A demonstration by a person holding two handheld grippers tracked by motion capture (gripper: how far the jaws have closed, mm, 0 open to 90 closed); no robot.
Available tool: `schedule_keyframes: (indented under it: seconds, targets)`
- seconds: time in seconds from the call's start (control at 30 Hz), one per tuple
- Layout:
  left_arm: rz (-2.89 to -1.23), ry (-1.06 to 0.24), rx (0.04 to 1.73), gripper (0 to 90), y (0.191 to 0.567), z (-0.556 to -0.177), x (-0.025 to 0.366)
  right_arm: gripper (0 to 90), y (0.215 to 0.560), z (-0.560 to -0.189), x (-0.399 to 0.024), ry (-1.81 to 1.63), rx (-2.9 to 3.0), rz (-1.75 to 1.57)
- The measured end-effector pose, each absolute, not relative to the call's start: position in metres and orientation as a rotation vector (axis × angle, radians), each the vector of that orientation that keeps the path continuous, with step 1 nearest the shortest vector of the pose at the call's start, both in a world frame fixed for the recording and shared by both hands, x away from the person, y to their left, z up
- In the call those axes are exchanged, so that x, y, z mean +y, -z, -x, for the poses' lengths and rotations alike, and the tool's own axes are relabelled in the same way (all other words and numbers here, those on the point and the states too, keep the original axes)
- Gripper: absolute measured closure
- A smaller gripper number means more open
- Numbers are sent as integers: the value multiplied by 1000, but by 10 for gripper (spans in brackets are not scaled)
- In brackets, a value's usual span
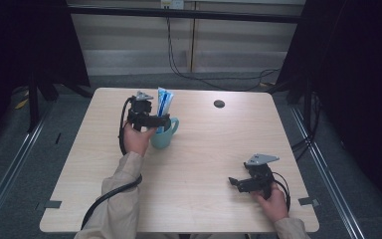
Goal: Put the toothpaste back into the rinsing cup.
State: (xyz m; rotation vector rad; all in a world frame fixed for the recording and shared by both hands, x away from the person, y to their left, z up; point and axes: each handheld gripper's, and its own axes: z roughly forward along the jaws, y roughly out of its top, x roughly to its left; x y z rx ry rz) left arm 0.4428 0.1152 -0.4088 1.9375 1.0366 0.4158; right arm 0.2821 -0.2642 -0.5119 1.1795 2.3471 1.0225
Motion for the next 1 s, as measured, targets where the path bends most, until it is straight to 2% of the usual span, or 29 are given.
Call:
schedule_keyframes:
  seconds: [1.0]
  targets:
    - [-1947,-404,1027,161,403,-432,126,127,512,-282,-264,-1021,2348,-1177]
